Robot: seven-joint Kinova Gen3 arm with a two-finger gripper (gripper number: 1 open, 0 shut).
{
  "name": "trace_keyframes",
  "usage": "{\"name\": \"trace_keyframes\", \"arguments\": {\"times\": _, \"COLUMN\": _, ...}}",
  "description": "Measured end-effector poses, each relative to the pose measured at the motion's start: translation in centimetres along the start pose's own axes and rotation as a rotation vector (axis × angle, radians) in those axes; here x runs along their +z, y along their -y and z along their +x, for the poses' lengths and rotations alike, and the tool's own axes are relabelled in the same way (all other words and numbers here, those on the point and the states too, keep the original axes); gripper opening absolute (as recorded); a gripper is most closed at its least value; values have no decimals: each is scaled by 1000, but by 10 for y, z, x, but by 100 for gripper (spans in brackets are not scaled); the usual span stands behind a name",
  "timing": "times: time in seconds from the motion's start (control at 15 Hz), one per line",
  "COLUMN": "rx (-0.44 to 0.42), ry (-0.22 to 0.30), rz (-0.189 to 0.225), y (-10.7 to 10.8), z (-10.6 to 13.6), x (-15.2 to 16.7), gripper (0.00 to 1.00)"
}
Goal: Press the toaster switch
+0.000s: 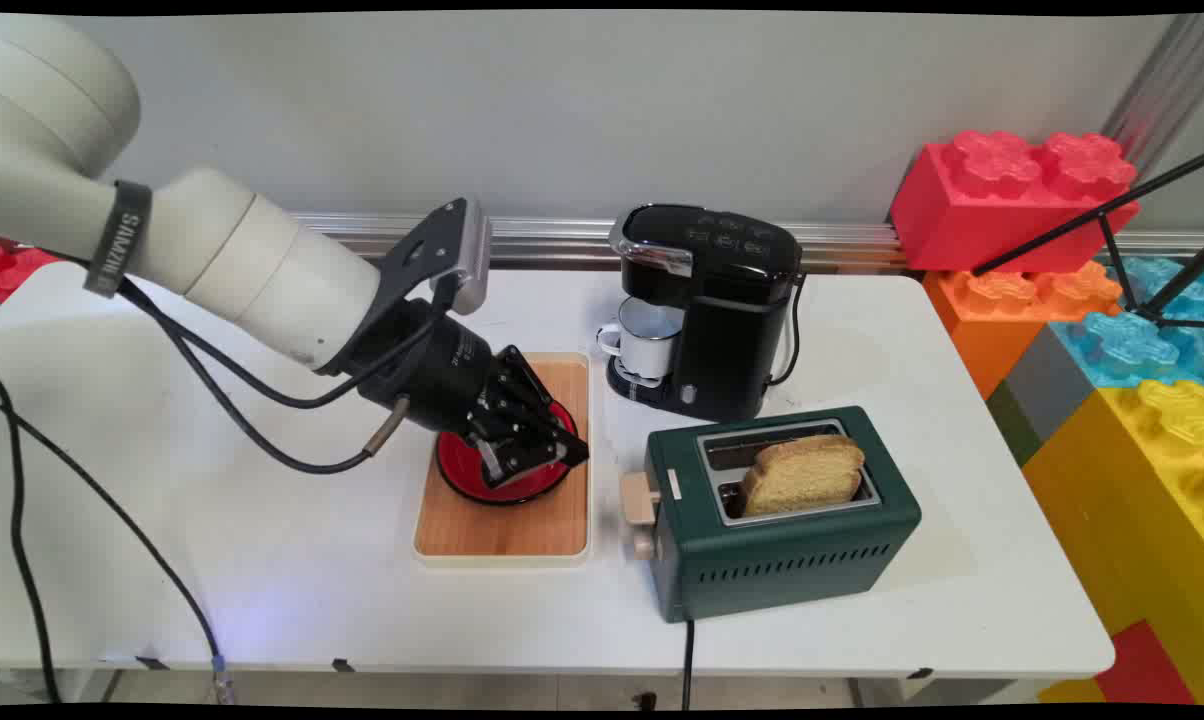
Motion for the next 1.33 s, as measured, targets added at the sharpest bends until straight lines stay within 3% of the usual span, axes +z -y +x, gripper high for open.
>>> {"name": "trace_keyframes", "arguments": {"times": 0.73, "rx": 0, "ry": -61, "rz": -59, "y": 7, "z": -14, "x": 25, "gripper": 0}}
{"name": "trace_keyframes", "arguments": {"times": 1.33, "rx": 11, "ry": -19, "rz": -64, "y": 12, "z": 5, "x": 52, "gripper": 0}}
